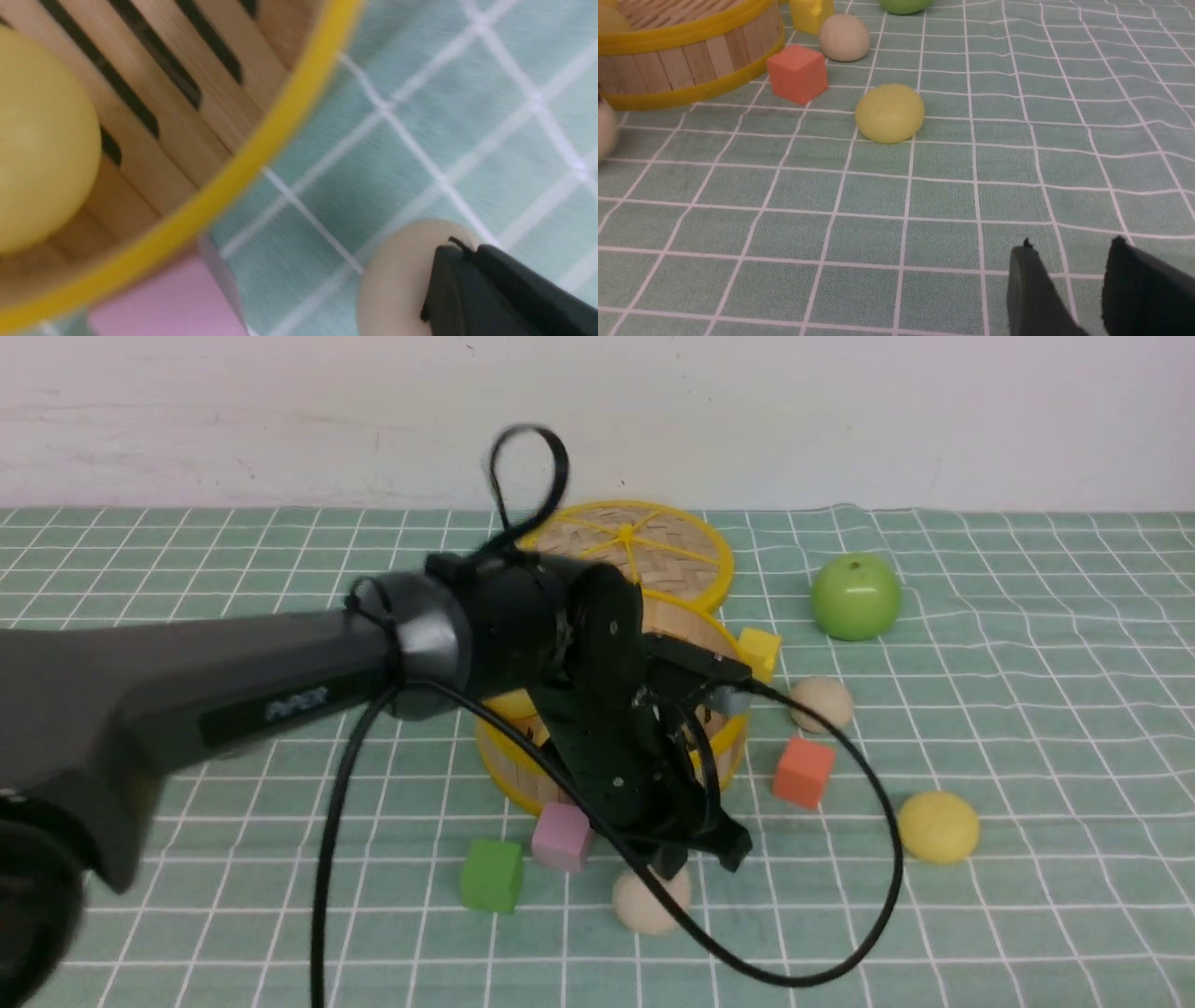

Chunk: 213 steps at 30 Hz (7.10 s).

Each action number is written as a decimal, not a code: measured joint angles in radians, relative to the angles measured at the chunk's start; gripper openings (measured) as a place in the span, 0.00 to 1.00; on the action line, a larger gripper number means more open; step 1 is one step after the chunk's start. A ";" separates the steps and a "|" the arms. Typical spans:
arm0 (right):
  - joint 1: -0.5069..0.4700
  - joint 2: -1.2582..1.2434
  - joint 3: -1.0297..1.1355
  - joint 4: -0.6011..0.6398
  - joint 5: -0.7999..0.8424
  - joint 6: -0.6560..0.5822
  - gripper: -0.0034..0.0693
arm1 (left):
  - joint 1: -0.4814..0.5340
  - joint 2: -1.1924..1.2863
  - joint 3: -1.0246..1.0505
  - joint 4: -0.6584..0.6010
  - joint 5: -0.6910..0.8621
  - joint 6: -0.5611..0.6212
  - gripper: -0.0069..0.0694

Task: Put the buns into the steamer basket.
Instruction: Use the left arm to put the steamed stuffed bun into the steamer, then use the right arm to grab a steamed stuffed bun, then use the right arm to put the steamed stuffed bun into the steamer, then use the right arm to grab a steamed stuffed bun

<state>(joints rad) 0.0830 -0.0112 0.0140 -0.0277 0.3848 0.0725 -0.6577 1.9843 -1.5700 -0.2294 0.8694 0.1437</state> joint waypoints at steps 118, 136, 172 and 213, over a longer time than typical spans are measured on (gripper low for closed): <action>0.098 1.631 -1.138 0.105 0.437 -0.028 0.20 | 0.136 -1.460 1.283 -0.080 -0.851 -0.052 0.07; 0.098 1.807 -1.186 0.100 0.203 -0.028 0.45 | 0.136 -1.460 1.283 -0.080 -0.851 -0.052 0.09; 0.320 1.918 -1.589 0.282 0.146 -0.232 0.06 | 0.136 -1.460 1.283 -0.080 -0.847 -0.052 0.10; 0.296 1.946 -1.735 -0.024 0.338 -0.099 0.78 | 0.136 -1.460 1.283 -0.080 -0.845 -0.052 0.13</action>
<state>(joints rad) 0.3788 1.9349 -1.7209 -0.0513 0.7226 -0.0264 -0.5220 0.5246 -0.2865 -0.3098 0.0247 0.0915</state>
